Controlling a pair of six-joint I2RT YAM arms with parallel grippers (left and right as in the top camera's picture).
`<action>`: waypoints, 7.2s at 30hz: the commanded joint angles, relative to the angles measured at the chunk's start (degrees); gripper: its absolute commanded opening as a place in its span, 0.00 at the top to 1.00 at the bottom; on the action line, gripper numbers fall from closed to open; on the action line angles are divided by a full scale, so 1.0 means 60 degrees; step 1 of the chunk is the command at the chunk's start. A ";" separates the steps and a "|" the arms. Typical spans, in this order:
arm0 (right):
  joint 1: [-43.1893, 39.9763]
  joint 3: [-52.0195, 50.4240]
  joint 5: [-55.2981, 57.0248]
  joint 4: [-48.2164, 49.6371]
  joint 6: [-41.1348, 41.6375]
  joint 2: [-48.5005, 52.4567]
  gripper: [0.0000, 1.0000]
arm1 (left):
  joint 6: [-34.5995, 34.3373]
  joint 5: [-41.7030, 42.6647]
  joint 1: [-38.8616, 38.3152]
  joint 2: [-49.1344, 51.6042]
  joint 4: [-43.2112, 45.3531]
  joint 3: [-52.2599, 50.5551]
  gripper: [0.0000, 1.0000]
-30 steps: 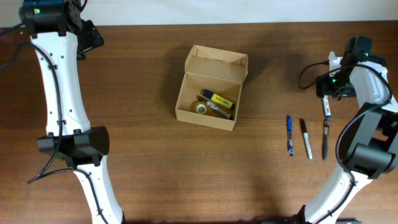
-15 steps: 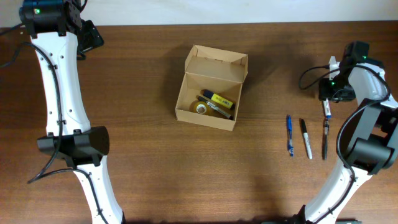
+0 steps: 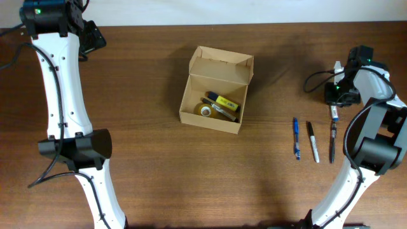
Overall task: Pack container
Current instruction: 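Grasp the blue-capped marker with the right gripper and lift toward box, then lower the blue-capped marker into the box and release it, then move the right gripper over the blue pen and lower onto it, then grasp the blue pen with the right gripper and lift toward box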
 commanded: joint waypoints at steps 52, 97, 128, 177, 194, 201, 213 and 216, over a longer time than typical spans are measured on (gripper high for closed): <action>0.8477 0.7038 -0.1089 -0.5854 -0.4313 0.0331 0.96 | 0.0051 -0.0131 0.0040 0.0047 -0.0015 0.0149 0.00; 0.8317 0.5923 0.0200 -0.4313 -0.2084 -0.0699 0.48 | 0.0051 -0.0127 0.0040 0.0047 -0.0015 0.0149 0.00; 0.1096 -0.2459 -0.1574 -0.2459 0.1461 -0.4601 0.47 | 0.0051 -0.0131 0.0040 0.0047 -0.0011 0.0149 0.00; 0.2528 -0.6645 -0.0510 0.0936 0.2710 -0.4360 0.59 | 0.0051 -0.0127 0.0040 0.0047 -0.0015 0.0149 0.00; 0.2947 -0.6645 -0.0018 0.0969 0.3279 -0.3552 0.77 | 0.0051 -0.0131 0.0040 0.0047 -0.0015 0.0149 0.00; 0.2947 -0.6641 -0.0627 0.0969 0.3275 -0.3552 0.96 | 0.0051 -0.0131 0.0040 0.0047 -0.0015 0.0149 0.00; 0.2947 -0.6135 -0.1621 0.0539 0.3279 -0.3869 0.96 | 0.0051 -0.0131 0.0040 0.0047 -0.0015 0.0149 0.00; 0.2951 -0.5599 -0.1792 0.0226 0.3279 -0.4156 0.96 | 0.0051 -0.0127 0.0040 0.0047 -0.0015 0.0149 0.00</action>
